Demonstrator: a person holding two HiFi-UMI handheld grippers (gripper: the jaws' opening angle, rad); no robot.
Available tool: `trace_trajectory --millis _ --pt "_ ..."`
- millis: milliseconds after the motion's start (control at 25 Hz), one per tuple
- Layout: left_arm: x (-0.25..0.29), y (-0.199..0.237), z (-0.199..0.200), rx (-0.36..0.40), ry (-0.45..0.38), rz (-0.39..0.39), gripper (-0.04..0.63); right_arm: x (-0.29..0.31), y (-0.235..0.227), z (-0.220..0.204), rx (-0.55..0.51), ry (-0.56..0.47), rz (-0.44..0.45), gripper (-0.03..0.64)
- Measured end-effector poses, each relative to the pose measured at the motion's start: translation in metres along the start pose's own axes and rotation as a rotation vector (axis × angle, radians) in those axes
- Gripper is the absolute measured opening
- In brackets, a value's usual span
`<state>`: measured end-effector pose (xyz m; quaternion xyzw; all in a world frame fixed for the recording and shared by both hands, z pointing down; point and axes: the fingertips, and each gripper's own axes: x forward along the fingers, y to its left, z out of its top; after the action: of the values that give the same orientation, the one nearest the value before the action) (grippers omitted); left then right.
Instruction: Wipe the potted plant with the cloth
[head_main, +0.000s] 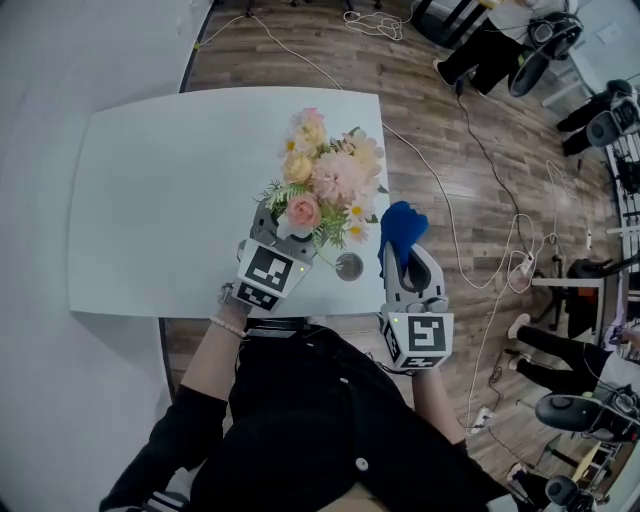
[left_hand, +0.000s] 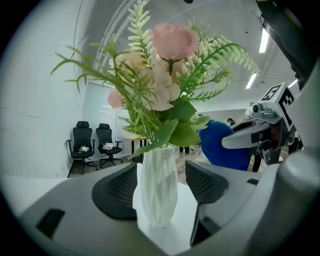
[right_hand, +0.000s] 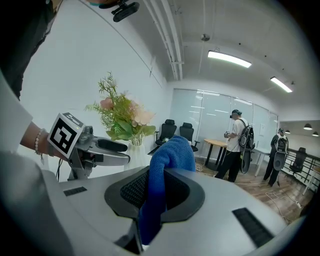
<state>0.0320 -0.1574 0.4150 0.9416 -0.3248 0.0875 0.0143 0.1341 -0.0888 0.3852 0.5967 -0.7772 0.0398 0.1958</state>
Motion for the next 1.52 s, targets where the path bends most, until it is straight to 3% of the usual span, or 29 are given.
trace_trajectory --millis 400,520,800,1080,1280,1520 --pt "0.008 0.004 -0.007 0.014 0.009 0.005 0.295 0.004 -0.003 -0.010 -0.001 0.019 -0.004 0.077" --pt "0.008 0.003 -0.007 0.037 0.012 0.024 0.212 0.005 -0.003 -0.013 0.001 0.021 0.004 0.077" --pt "0.007 0.004 -0.007 0.034 0.000 0.030 0.204 0.023 -0.001 -0.013 -0.027 0.016 0.061 0.077" --pt "0.006 0.004 -0.006 0.028 -0.004 0.023 0.199 0.049 0.007 -0.005 -0.029 -0.013 0.247 0.077" --pt "0.006 0.004 -0.007 0.025 0.002 0.018 0.198 0.074 -0.001 0.004 -0.039 -0.028 0.329 0.077" --pt "0.004 0.004 -0.007 0.025 0.007 0.001 0.198 0.097 0.004 0.022 -0.138 -0.035 0.497 0.077"
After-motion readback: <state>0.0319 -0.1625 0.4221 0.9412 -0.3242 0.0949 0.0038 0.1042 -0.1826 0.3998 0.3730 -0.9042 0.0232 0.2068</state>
